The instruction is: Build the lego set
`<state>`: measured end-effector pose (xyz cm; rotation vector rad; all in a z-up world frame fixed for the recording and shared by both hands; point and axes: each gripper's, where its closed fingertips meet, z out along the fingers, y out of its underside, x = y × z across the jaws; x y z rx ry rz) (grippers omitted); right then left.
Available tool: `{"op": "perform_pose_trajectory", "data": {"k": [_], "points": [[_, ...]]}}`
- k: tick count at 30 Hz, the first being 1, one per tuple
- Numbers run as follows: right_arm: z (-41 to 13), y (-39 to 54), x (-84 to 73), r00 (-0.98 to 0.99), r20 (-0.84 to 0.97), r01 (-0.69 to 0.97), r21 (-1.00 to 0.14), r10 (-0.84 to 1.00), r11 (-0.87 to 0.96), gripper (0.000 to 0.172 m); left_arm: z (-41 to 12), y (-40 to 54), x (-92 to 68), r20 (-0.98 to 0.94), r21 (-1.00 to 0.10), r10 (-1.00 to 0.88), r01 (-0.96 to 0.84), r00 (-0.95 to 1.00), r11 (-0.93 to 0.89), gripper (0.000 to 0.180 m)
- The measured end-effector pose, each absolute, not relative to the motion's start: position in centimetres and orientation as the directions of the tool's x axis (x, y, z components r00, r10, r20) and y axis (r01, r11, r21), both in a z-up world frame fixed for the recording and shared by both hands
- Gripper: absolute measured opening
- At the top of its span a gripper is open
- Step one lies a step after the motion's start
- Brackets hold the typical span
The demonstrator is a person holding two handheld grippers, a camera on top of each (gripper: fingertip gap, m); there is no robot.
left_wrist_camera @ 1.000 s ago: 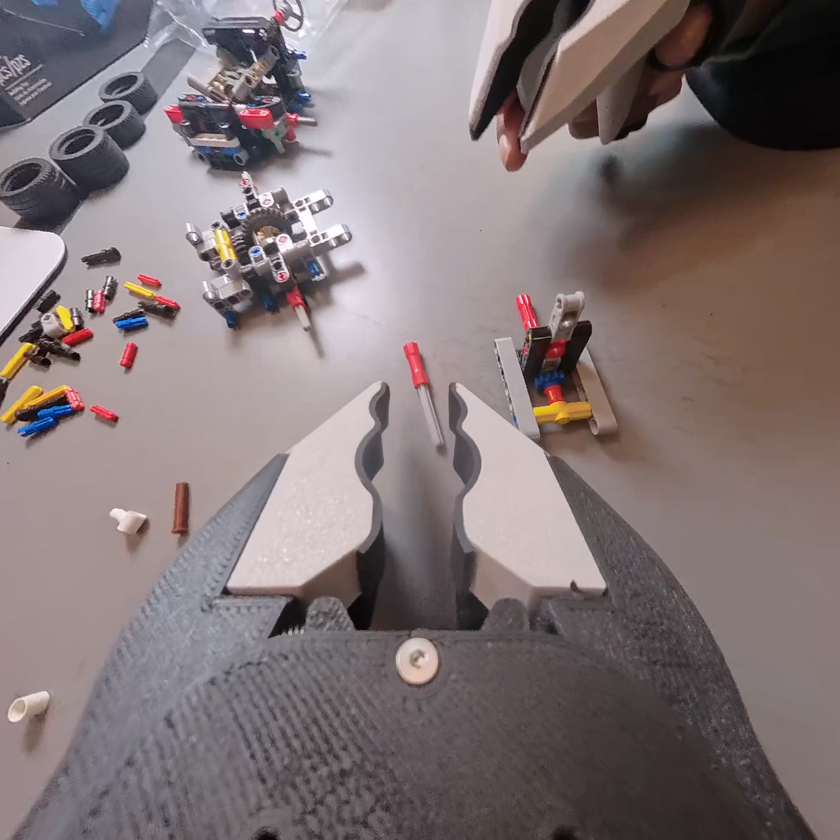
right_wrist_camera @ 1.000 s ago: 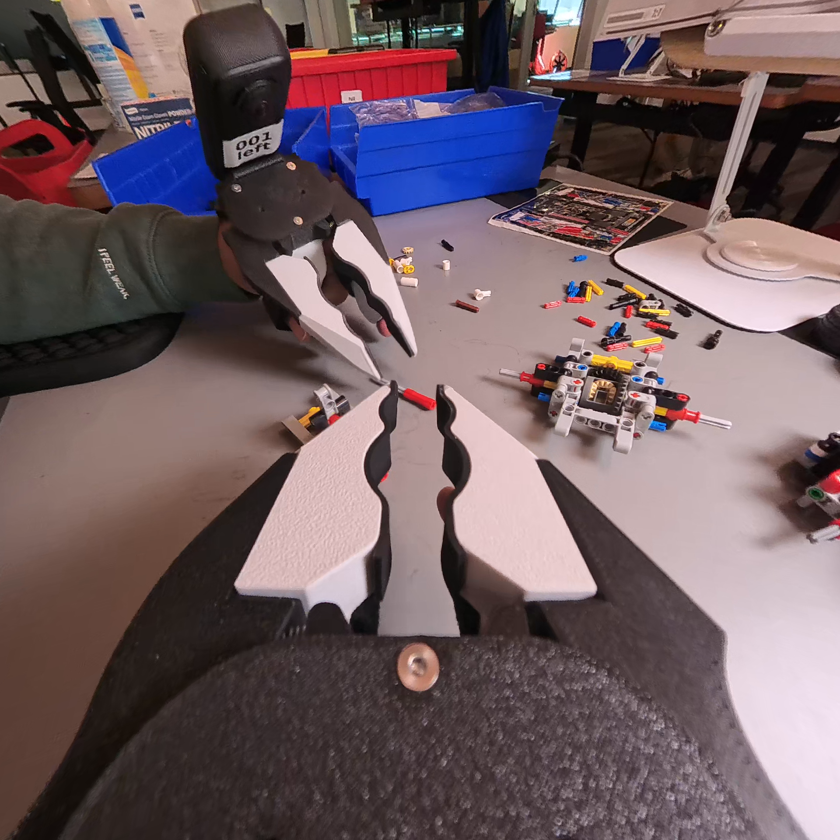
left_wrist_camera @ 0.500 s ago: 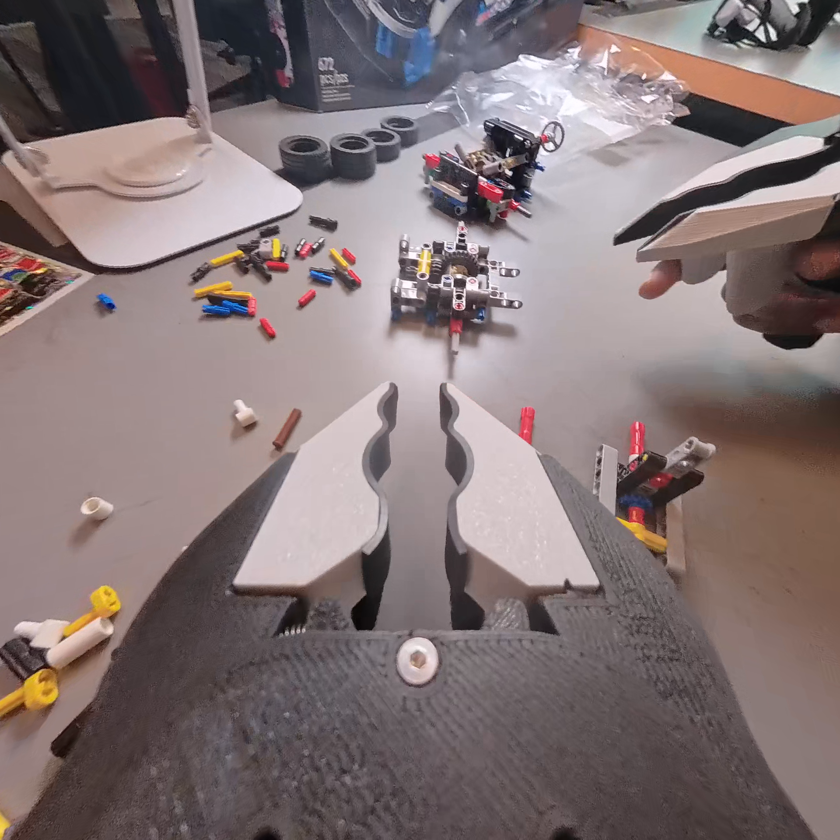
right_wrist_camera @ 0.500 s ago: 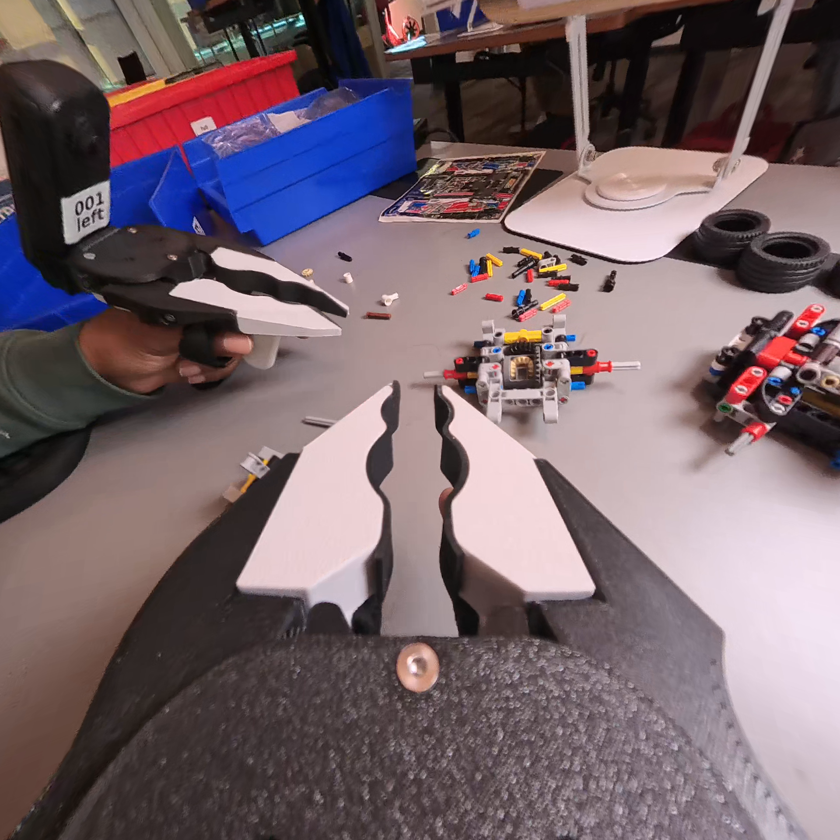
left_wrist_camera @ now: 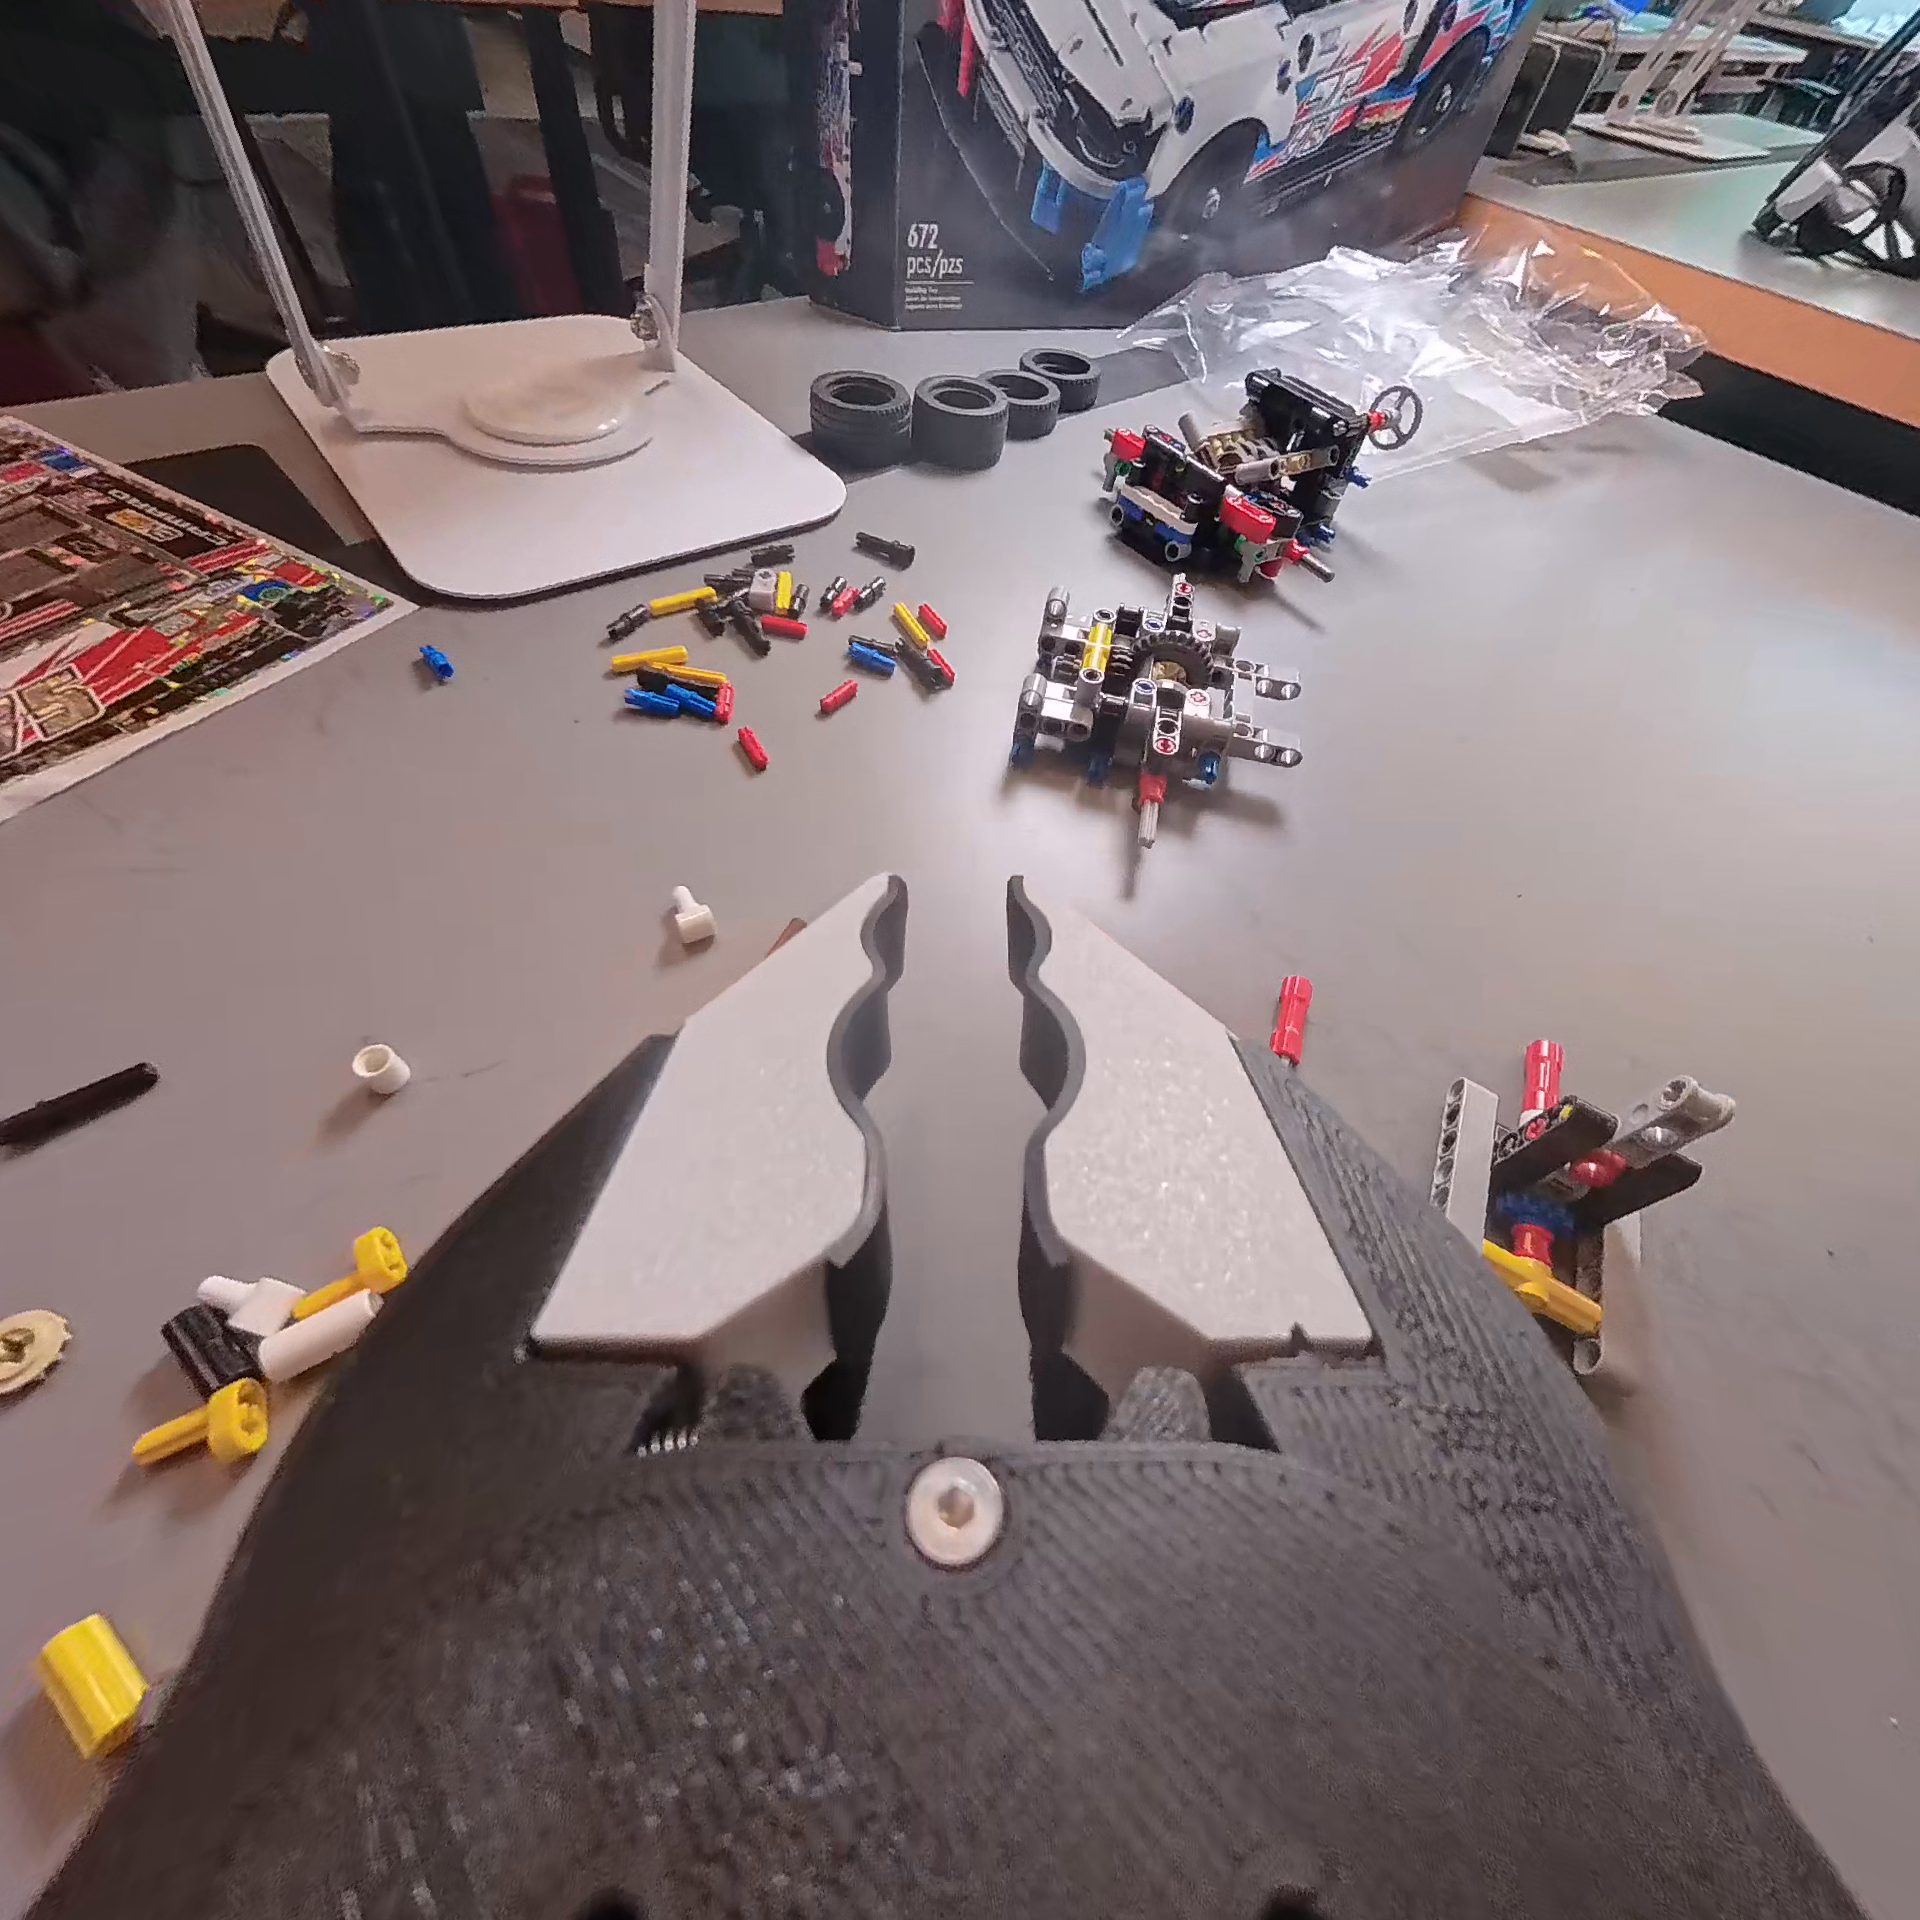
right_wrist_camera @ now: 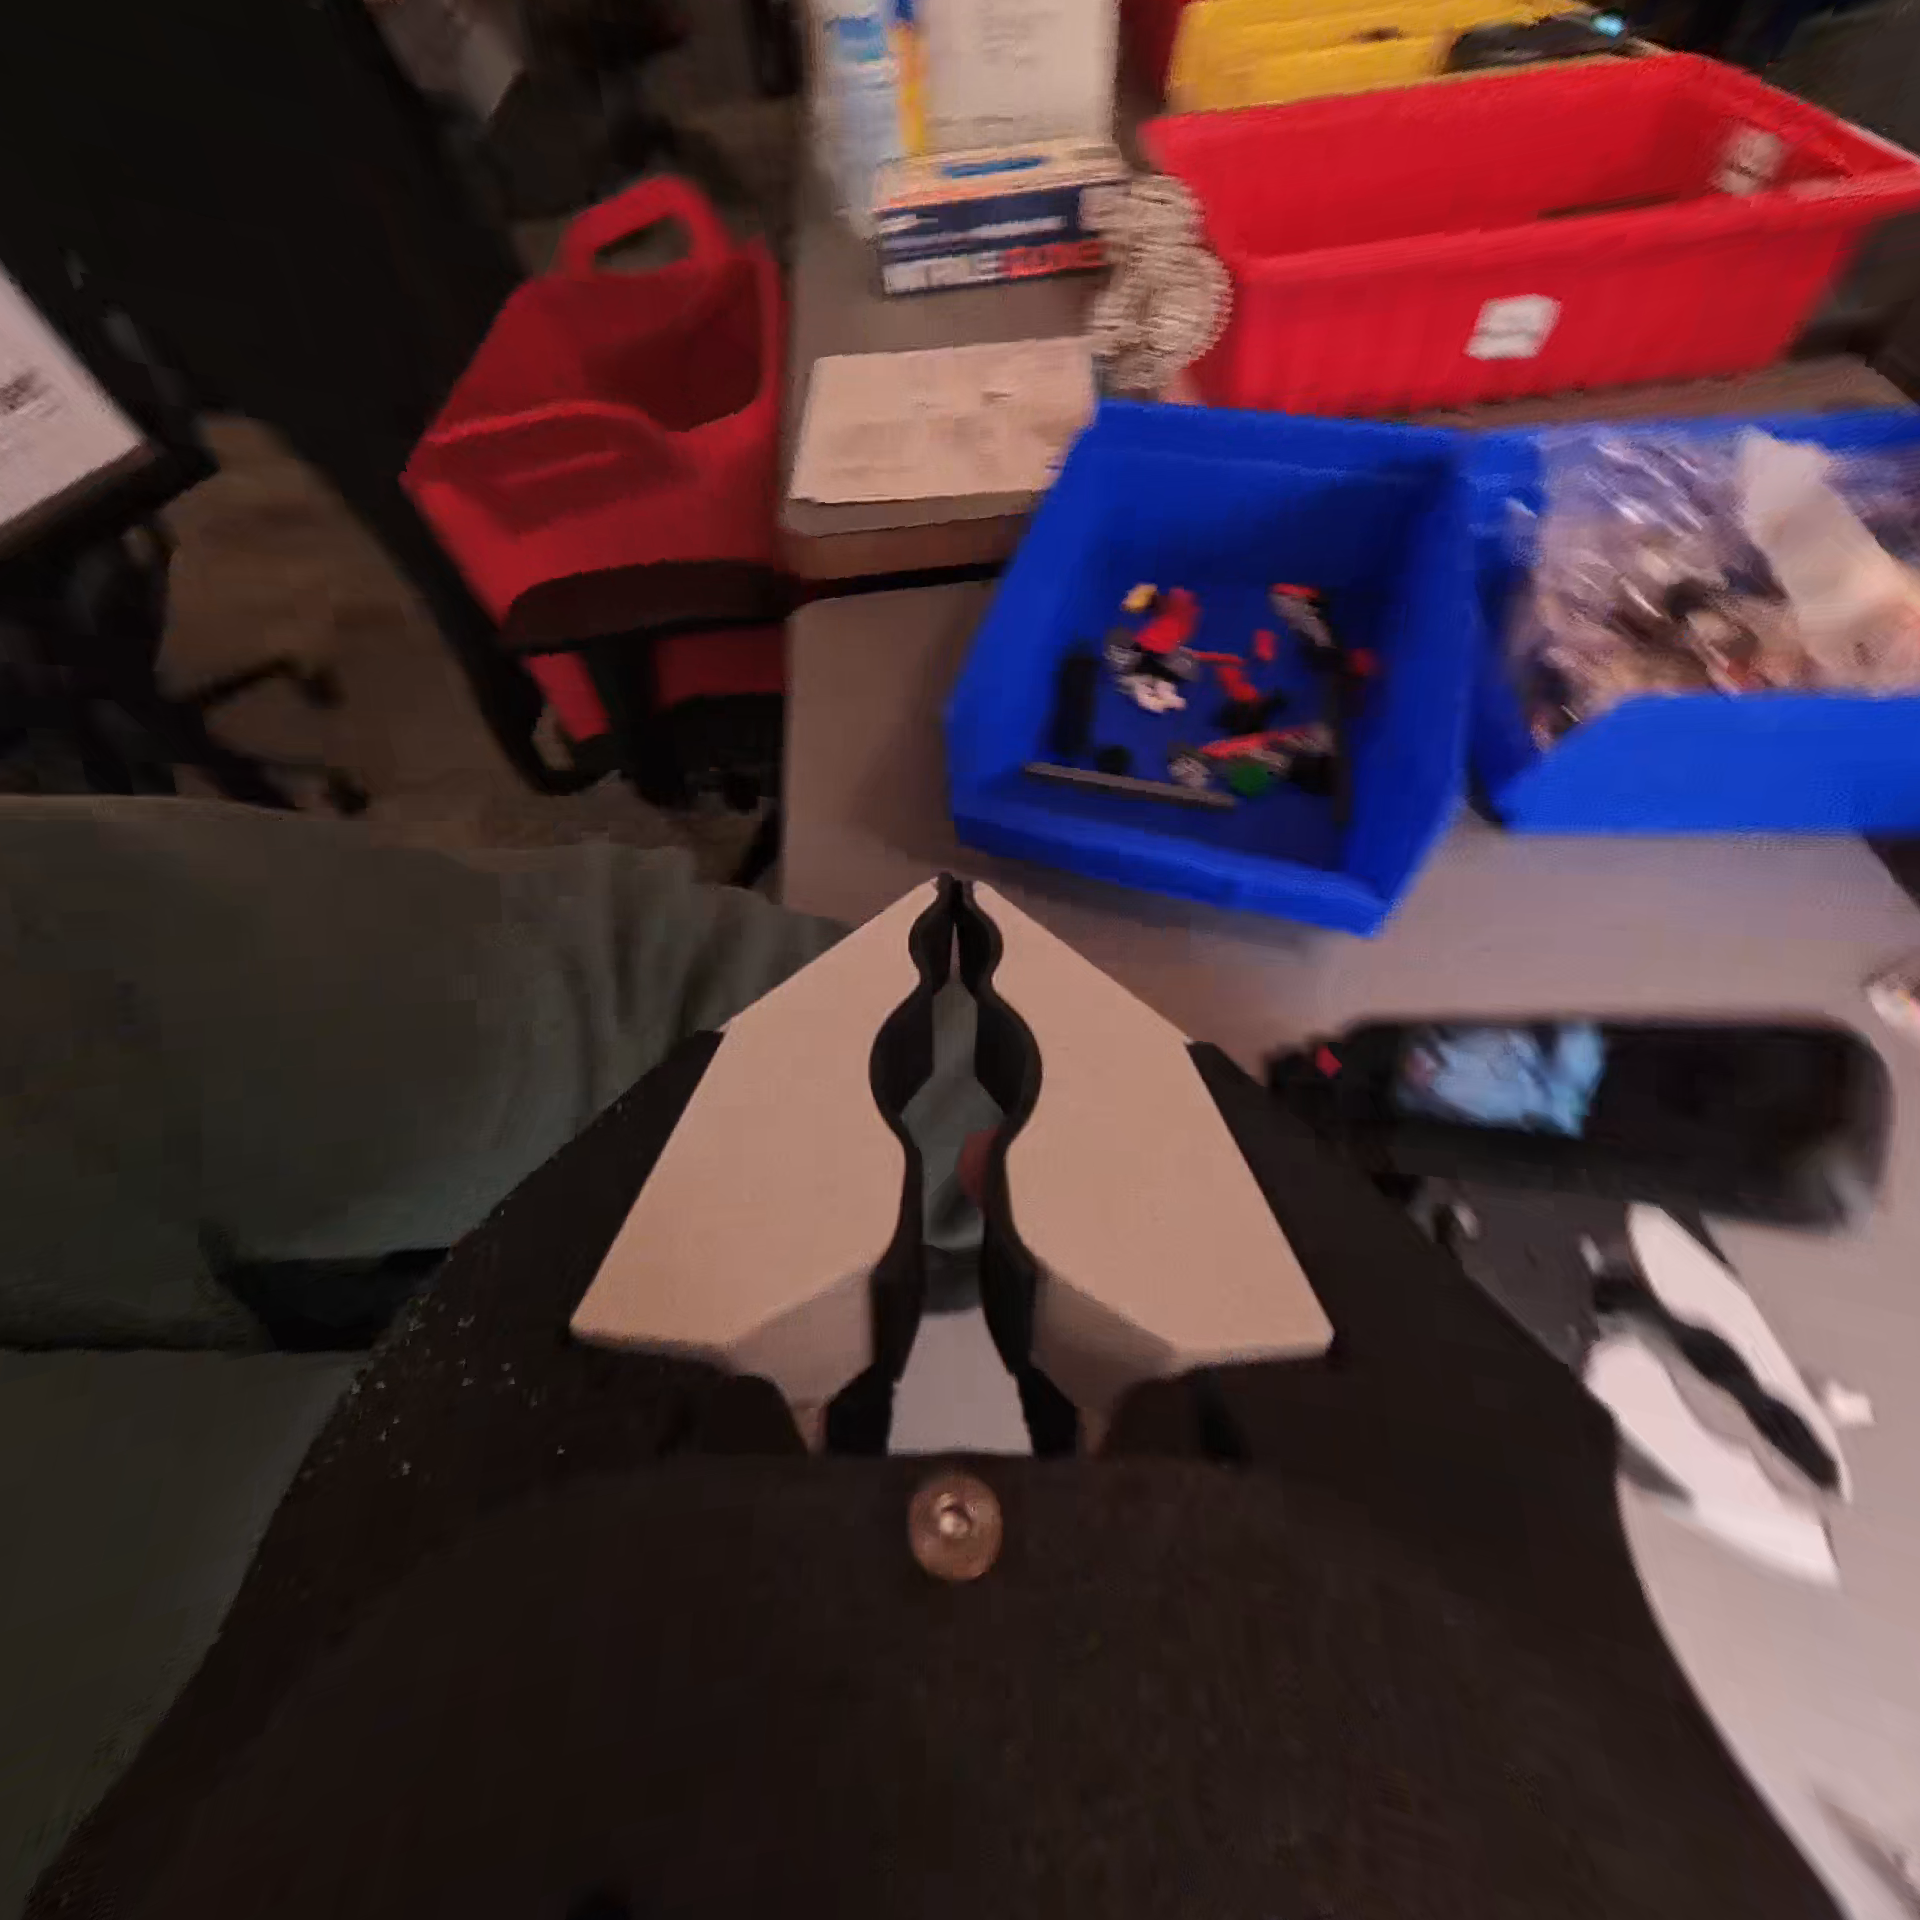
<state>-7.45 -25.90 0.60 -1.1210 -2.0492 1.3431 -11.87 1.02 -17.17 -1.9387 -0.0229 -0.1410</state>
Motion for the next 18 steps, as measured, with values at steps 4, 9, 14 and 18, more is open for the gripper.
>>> {"op": "perform_pose_trajectory", "data": {"k": [4,9,14,18], "points": [[3.6,-34.1,-6.1,-0.719,0.166,0.241,-0.851,0.675,0.466,0.000,-17.2,1.0,-11.6,0.096,-0.927,-0.062,0.066,0.993,-0.369,0.018],[3.2,-36.5,-5.0,-0.785,0.047,0.316,-0.827,0.618,0.464,0.000,-17.2,0.9,-11.6,0.096,-0.927,-0.069,0.064,0.993,-0.369,0.018],[2.9,-35.9,-4.6,-0.759,-0.203,0.488,-0.806,0.619,0.334,0.002,-17.3,0.8,-11.6,0.111,-0.923,-0.068,0.078,0.991,-0.376,0.019],[3.0,-35.4,-4.7,-0.741,-0.278,0.534,-0.796,0.612,0.286,0.001,-17.4,0.8,-11.7,0.110,-0.921,-0.059,0.079,0.992,-0.382,0.020]]}}
